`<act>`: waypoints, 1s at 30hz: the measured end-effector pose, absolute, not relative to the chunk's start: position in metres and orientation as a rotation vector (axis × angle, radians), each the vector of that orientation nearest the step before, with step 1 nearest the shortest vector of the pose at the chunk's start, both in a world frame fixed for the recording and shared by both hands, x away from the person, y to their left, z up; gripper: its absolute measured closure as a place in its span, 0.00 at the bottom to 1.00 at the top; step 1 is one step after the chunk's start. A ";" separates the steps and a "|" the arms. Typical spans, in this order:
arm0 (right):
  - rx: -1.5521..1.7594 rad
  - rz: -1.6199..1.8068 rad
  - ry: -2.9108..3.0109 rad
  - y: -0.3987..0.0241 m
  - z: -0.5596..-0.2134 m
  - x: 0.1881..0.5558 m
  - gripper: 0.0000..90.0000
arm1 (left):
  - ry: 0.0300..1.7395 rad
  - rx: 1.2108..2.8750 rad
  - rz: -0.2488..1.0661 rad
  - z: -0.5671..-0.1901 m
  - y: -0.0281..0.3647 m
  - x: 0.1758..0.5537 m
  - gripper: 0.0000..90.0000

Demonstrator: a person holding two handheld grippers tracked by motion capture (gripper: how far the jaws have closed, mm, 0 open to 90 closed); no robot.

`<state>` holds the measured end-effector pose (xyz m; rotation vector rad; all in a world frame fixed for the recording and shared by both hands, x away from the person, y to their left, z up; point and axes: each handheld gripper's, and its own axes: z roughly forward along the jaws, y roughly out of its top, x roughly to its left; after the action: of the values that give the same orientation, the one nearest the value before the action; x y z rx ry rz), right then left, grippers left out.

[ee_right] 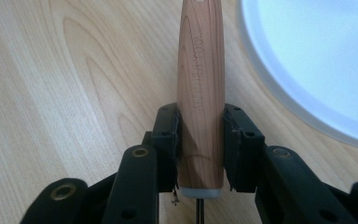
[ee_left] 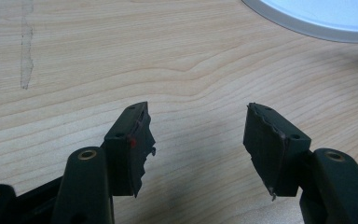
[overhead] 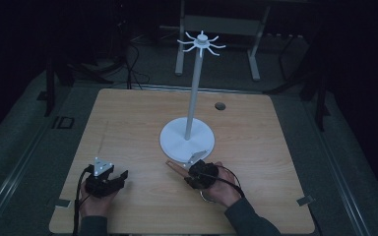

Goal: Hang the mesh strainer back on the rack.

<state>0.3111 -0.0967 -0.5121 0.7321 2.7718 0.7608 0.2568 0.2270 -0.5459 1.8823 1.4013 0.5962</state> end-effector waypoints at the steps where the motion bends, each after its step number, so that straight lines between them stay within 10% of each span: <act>1: 0.736 0.772 2.762 -0.098 -0.511 0.311 0.76 | 1.402 1.882 0.596 -0.546 0.227 0.257 0.46; 30: 0.853 1.031 2.508 -0.130 -0.474 0.318 0.76 | 1.405 1.874 0.596 -0.546 0.226 0.257 0.46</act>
<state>0.3182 -0.1303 -0.4738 0.8530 2.5084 1.0313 0.2569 0.2264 -0.5462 1.8741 1.4054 0.5963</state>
